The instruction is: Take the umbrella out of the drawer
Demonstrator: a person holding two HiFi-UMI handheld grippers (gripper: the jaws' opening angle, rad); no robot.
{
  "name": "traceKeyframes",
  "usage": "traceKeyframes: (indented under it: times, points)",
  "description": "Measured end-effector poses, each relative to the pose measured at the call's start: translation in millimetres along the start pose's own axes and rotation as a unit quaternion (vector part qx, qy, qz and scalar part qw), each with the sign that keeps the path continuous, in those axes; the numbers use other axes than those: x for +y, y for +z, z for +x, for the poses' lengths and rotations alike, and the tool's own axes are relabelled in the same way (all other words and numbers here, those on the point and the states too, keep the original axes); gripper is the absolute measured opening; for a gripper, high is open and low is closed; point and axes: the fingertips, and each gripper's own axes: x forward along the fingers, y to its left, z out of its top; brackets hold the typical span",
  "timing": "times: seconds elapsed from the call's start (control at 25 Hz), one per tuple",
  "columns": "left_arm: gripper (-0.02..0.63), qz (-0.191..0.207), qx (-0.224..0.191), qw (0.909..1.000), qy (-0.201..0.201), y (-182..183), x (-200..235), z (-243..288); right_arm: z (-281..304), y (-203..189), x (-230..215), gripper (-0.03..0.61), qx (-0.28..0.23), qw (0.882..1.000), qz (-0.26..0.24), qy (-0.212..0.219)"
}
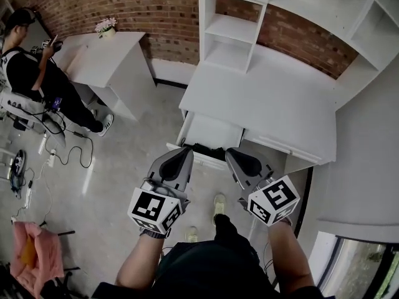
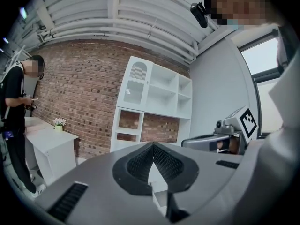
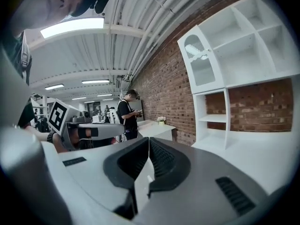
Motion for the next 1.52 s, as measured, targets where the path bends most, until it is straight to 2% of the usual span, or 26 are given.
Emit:
traceKeyframes:
  times: [0.24, 0.52, 0.76, 0.96, 1.32, 1.52]
  points:
    - [0.006, -0.011, 0.013, 0.999, 0.041, -22.4, 28.6, 52.7, 52.3, -32.9, -50.7, 0.005, 0.043, 0.997, -0.005, 0.06]
    - [0.006, -0.022, 0.039, 0.9949, 0.09, -51.1, 53.6, 96.0, 100.2, -92.9, -88.5, 0.006, 0.11, 0.986, -0.006, 0.125]
    - [0.006, -0.047, 0.061, 0.9902, 0.116, -90.2, 85.7, 110.9, 142.7, -149.1, -104.4, 0.006, 0.159, 0.976, 0.002, 0.147]
    - [0.006, -0.056, 0.07, 0.9903, 0.106, -126.8, 110.3, 123.6, 174.8, -211.5, -115.1, 0.008, 0.209, 0.966, -0.001, 0.152]
    - [0.006, -0.087, 0.09, 0.9878, 0.093, -185.0, 142.1, 139.6, 208.9, -329.1, -115.7, 0.008, 0.328, 0.925, 0.013, 0.188]
    - [0.006, -0.099, 0.093, 0.9861, 0.095, -204.8, 157.0, 139.6, 221.4, -383.6, -114.3, 0.012, 0.382, 0.899, -0.002, 0.215]
